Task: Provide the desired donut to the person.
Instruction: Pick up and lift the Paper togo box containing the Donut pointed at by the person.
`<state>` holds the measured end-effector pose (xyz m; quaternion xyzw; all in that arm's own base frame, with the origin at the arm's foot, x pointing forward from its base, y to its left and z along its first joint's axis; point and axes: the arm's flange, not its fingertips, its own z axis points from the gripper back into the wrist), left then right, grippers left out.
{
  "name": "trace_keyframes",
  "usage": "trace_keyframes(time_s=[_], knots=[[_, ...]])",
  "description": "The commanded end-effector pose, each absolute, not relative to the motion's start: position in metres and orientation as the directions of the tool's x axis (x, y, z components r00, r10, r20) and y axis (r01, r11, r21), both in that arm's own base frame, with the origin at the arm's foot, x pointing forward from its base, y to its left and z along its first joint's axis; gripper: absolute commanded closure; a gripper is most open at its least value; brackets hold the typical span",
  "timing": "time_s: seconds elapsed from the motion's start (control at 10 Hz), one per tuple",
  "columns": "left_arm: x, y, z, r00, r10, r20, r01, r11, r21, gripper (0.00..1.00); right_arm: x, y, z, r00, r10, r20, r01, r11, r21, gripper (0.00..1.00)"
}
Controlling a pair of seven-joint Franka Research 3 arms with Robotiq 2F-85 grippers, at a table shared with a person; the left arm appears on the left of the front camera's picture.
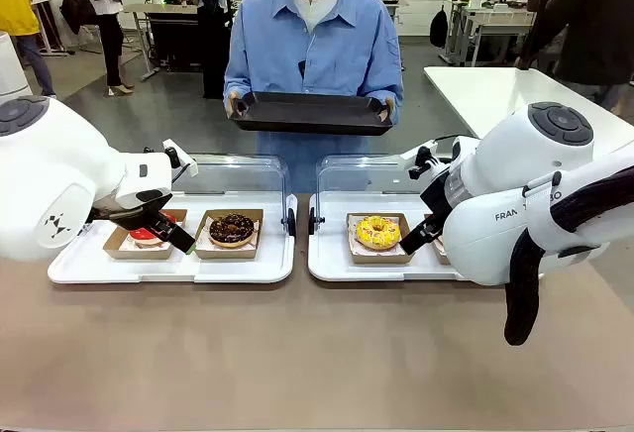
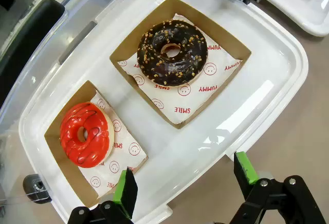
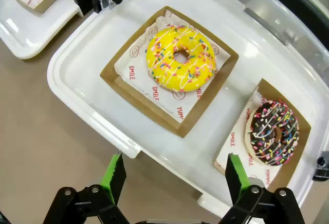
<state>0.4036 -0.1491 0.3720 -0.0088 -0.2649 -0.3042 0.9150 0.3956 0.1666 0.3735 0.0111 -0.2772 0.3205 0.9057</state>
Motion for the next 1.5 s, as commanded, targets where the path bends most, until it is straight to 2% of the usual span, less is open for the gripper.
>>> trace_keyframes(time_s=[0.0, 1.3, 1.4], knots=[[0.404, -0.149, 0.372, 0.675, -0.552, 0.490, 0.561, 0.815, 0.145, 0.00, 0.396, 0.167, 0.374, 0.641, 0.574, 0.509, -0.587, 0.794, -0.158, 0.00], [0.404, -0.149, 0.372, 0.675, -0.552, 0.490, 0.561, 0.815, 0.145, 0.00, 0.396, 0.167, 0.374, 0.641, 0.574, 0.509, -0.587, 0.794, -0.158, 0.00], [0.400, -0.148, 0.382, 0.703, -0.549, 0.452, 0.557, 0.820, 0.130, 0.00, 0.393, 0.159, 0.383, 0.664, 0.549, 0.507, -0.578, 0.808, -0.118, 0.00]])
